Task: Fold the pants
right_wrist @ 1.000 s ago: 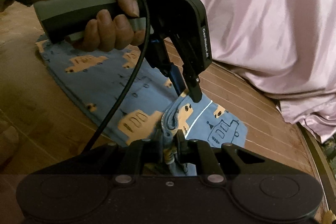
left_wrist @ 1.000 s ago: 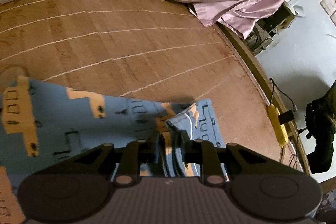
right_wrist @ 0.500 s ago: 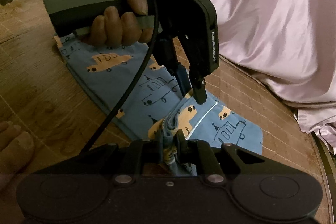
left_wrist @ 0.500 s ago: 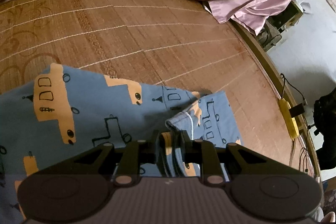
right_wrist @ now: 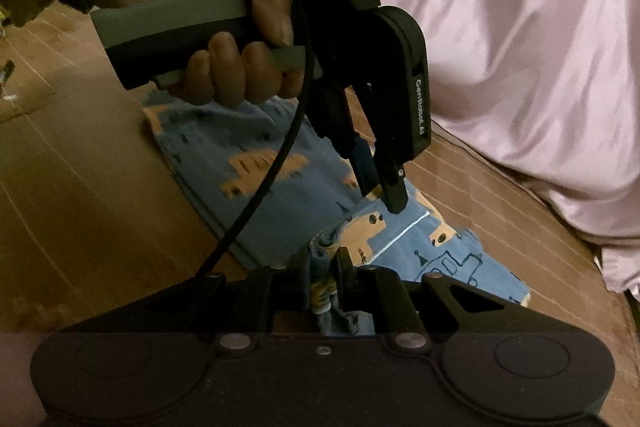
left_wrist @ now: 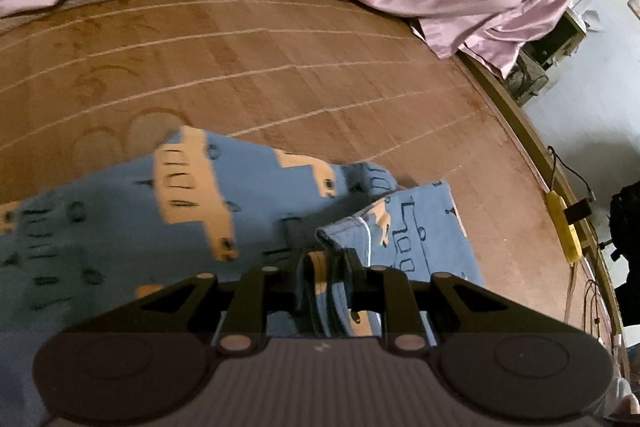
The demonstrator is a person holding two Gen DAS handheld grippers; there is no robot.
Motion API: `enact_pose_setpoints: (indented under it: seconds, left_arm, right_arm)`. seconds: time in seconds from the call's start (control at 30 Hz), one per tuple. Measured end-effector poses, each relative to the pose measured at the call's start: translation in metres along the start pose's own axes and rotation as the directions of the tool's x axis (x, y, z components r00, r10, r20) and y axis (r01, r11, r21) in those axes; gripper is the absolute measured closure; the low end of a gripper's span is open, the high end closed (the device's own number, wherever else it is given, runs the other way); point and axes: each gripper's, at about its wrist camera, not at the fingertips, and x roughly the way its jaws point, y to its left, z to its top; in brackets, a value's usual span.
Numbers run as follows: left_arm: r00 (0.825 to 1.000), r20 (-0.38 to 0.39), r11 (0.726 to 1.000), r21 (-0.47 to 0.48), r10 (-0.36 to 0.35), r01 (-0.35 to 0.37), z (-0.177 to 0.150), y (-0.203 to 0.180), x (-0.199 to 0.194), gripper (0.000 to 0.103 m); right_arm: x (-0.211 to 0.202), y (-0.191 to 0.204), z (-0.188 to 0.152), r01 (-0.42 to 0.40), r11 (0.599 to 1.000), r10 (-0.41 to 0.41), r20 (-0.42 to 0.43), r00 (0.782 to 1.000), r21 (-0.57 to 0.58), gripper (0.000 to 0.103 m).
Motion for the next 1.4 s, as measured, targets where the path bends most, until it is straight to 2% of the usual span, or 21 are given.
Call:
enact_pose_setpoints:
  seconds: [0.2,0.4,0.5,0.97,1.07,1.17,1.23,1.3,1.37,1.4]
  left_arm:
    - [1.0,0.019,0.999,-0.032,0.007,-0.006,-0.005,0.02,-0.022,0.081]
    - [0.999,0.048,1.0,0.002,0.004,-0.004,-0.007,0.019,-0.041,0.081]
    - [0.998,0.06,0.999,0.035,0.023,-0.025,-0.006,0.017,-0.048,0.081]
    - [0.994,0.02,0.994,0.011,0.108,-0.109,-0.016,0.043,-0.039,0.081]
    - [0.99,0.004,0.989,0.027,0.143,-0.144,-0.019,0.043,-0.033,0.078]
    - [0.988,0.014,0.987,0.029,0.156,-0.156,-0.024,0.042,-0.036,0.073]
    - [0.985,0.04,0.985,0.03,0.17,-0.171,-0.027,0.042,-0.046,0.068]
    - [0.98,0.077,0.982,0.018,0.184,-0.186,-0.031,0.045,-0.059,0.062]
    - [0.971,0.132,0.98,-0.04,0.2,-0.196,-0.039,0.052,-0.08,0.05]
    - [0.96,0.175,0.975,-0.085,0.219,-0.207,-0.045,0.058,-0.093,0.047]
  right_arm:
    - [-0.003,0.011,0.015,-0.02,0.999,0.021,0.011,1.0,-0.046,0.091]
    - [-0.003,0.015,0.028,-0.03,0.998,0.03,0.019,0.999,-0.046,0.091]
    - [0.001,0.016,0.032,-0.039,0.998,0.04,0.016,0.999,-0.049,0.091]
    - [0.033,0.031,0.027,-0.098,0.993,0.096,-0.043,0.994,-0.058,0.089]
    - [0.034,0.032,0.026,-0.102,0.993,0.1,-0.036,0.994,-0.055,0.08]
    - [0.027,0.026,0.026,-0.119,0.993,0.119,-0.014,0.993,-0.02,0.06]
    - [0.02,0.019,0.026,-0.117,0.993,0.117,0.004,0.993,0.006,0.037]
    - [0.014,0.012,0.026,-0.099,0.995,0.098,0.02,0.995,0.033,0.03]
    - [0.012,0.003,0.026,-0.052,0.997,0.05,0.031,0.998,0.065,0.03]
    - [0.013,0.0,0.026,-0.034,0.996,0.032,0.029,0.999,0.078,0.03]
